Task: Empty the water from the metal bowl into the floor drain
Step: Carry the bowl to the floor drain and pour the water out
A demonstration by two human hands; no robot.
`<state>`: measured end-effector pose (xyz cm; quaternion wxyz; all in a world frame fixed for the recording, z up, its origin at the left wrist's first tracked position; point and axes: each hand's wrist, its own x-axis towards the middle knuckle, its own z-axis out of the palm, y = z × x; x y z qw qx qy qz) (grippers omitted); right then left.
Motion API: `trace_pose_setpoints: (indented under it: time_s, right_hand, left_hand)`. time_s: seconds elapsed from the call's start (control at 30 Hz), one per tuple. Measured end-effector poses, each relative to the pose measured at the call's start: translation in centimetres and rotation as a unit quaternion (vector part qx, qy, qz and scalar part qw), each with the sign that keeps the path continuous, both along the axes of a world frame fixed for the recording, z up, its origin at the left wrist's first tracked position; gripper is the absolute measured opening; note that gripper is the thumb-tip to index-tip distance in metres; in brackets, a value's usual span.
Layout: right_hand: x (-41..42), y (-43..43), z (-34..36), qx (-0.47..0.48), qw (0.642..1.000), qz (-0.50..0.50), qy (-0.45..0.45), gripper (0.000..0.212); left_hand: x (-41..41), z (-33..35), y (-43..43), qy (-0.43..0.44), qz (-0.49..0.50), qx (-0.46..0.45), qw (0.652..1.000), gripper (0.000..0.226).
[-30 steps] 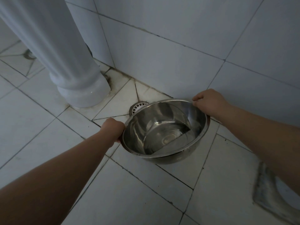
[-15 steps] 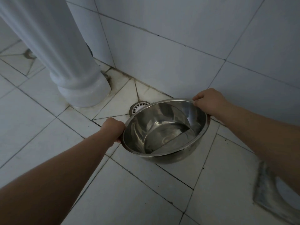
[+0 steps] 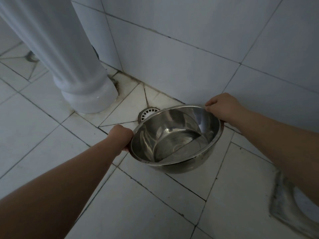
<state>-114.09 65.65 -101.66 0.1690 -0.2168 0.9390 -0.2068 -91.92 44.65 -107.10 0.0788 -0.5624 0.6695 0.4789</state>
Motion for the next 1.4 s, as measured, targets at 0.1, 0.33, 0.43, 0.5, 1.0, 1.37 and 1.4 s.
trace_pose_setpoints:
  time_s: [0.1,0.33,0.43,0.5,1.0,1.37,1.4]
  right_hand:
    - [-0.05,0.01,0.12,-0.001,1.000,0.001,-0.001,0.021]
    - [-0.11,-0.05,0.15,-0.009,1.000,-0.009,-0.008,0.020]
    - [-0.13,-0.12,0.24,-0.014,1.000,-0.007,-0.017,0.021]
    - [-0.10,-0.19,0.28,-0.013,1.000,-0.007,-0.025,0.021]
    - [-0.40,-0.40,0.11,-0.031,0.998,-0.027,-0.049,0.019]
    - [-0.69,-0.67,-0.22,-0.044,0.996,-0.049,-0.059,0.019]
    - [-0.74,-0.69,-0.21,-0.041,0.996,-0.047,-0.058,0.019]
  left_hand:
    - [-0.01,0.04,0.04,0.002,0.001,0.003,1.000,0.025]
    - [-0.03,0.19,0.01,-0.007,-0.009,0.001,1.000,0.026]
    - [-0.06,0.29,0.00,-0.012,-0.011,0.001,1.000,0.026]
    - [-0.06,0.32,0.05,-0.011,-0.005,0.003,1.000,0.026]
    - [-0.11,0.32,0.37,-0.042,0.001,-0.032,0.999,0.014]
    - [-0.29,0.19,0.15,-0.074,-0.070,-0.066,0.993,0.016]
    - [-0.29,0.06,0.14,-0.077,-0.077,-0.066,0.992,0.016]
